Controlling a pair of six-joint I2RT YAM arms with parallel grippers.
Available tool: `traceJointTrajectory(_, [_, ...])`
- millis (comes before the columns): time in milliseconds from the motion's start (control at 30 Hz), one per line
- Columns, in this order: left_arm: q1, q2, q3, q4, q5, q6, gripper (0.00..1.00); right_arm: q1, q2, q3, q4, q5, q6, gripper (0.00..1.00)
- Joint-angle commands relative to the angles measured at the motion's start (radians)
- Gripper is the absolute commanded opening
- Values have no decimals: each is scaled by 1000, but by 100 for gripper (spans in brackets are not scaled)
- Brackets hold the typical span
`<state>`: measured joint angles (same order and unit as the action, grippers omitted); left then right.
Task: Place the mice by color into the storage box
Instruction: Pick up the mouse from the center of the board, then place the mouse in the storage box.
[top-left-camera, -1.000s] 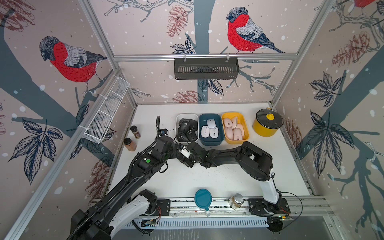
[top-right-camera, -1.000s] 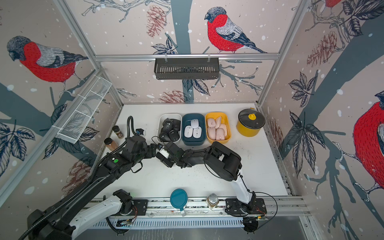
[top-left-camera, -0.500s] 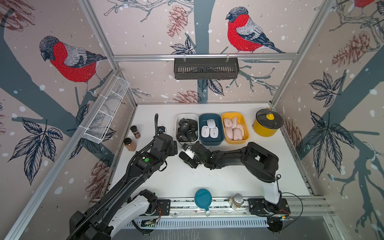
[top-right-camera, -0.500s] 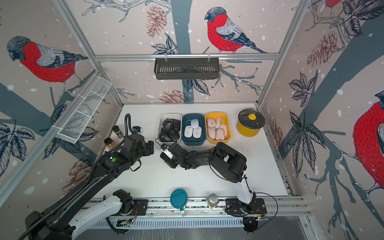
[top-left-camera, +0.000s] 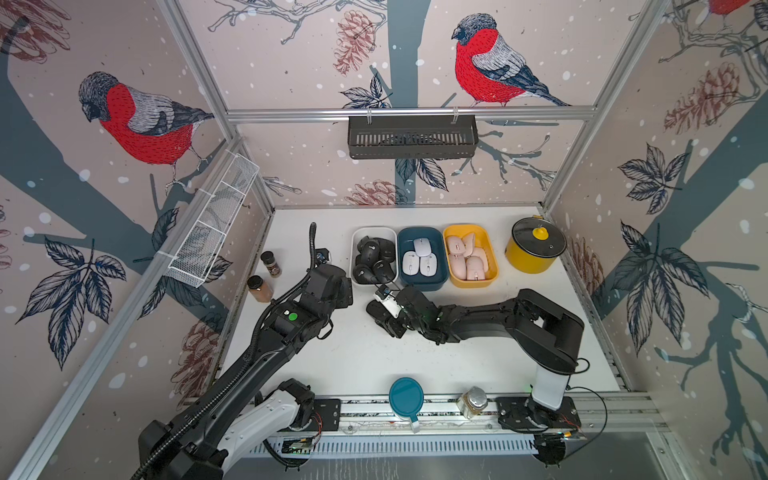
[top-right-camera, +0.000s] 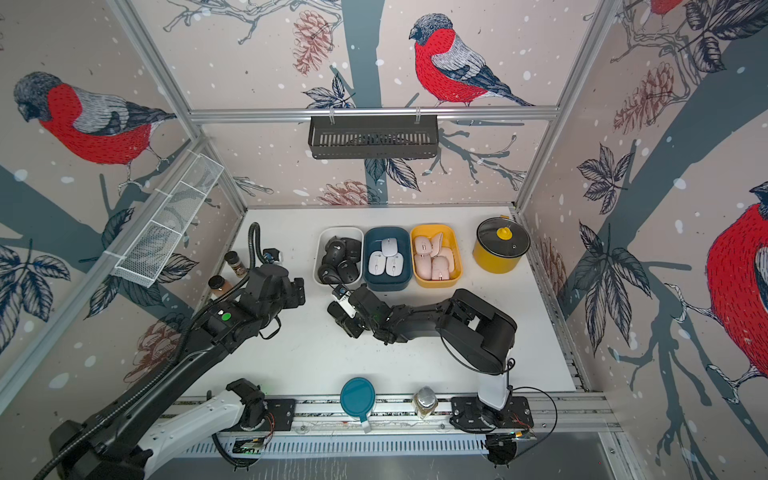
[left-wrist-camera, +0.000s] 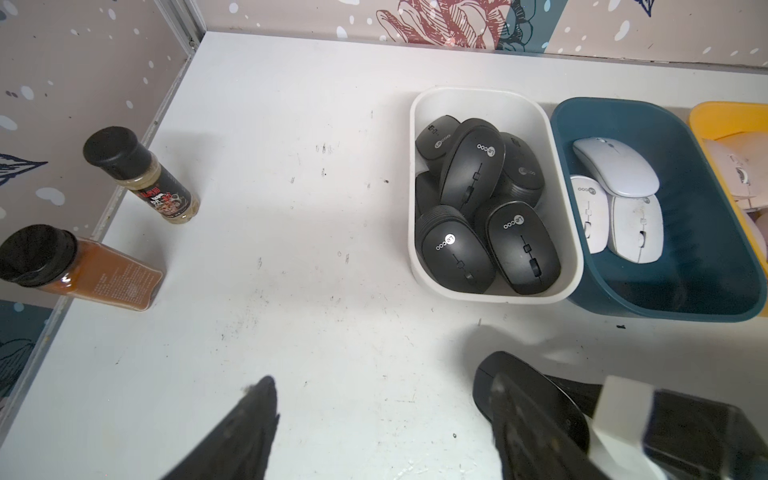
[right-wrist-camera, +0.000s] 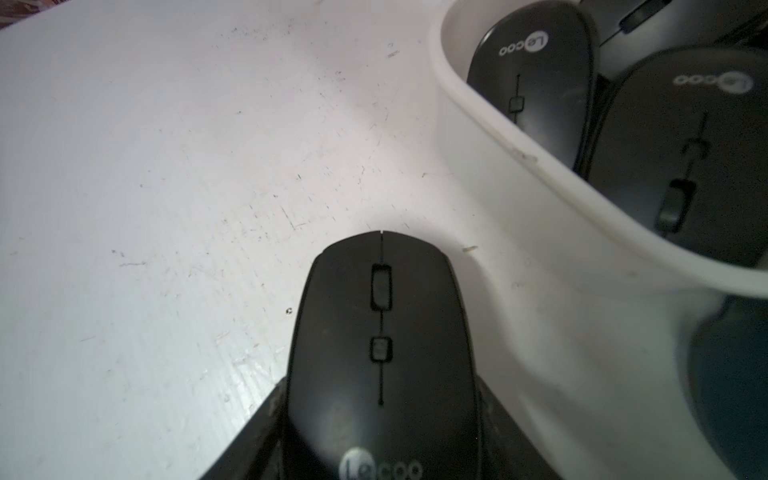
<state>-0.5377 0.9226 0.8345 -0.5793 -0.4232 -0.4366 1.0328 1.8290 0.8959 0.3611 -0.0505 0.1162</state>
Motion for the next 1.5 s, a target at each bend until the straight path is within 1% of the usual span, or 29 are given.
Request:
traceJointTrajectory(0, [1,2,11,1,-30,3,80,-1,-53,-24,46,4,31,51])
traceJointTrajectory(267, [2,11,21,55,-41,38,80,-39,-194,-64,21,-26,57,51])
traceJointTrajectory(433, [2,42,33,111,-24,81,80,-98,-241,-27,-23,-60,60,51])
traceJointTrajectory(567, [3,58,52,173,2,131,80,-146,-247,29,-56,-77,68,51])
traceJointTrajectory(733, [12,76,59,242,48,199,81,-187,-200,127,-105,-67,76,51])
traceJointTrajectory(933, [15,102,31,299,64,242,81,-214,-98,269,-148,-47,89,52])
traceJointTrajectory(1200, [28,70,-15,351,55,251,81,-232,67,475,-211,-13,106,52])
traceJointTrajectory(1467, [32,39,-24,359,55,232,81,-264,169,592,-233,34,142,52])
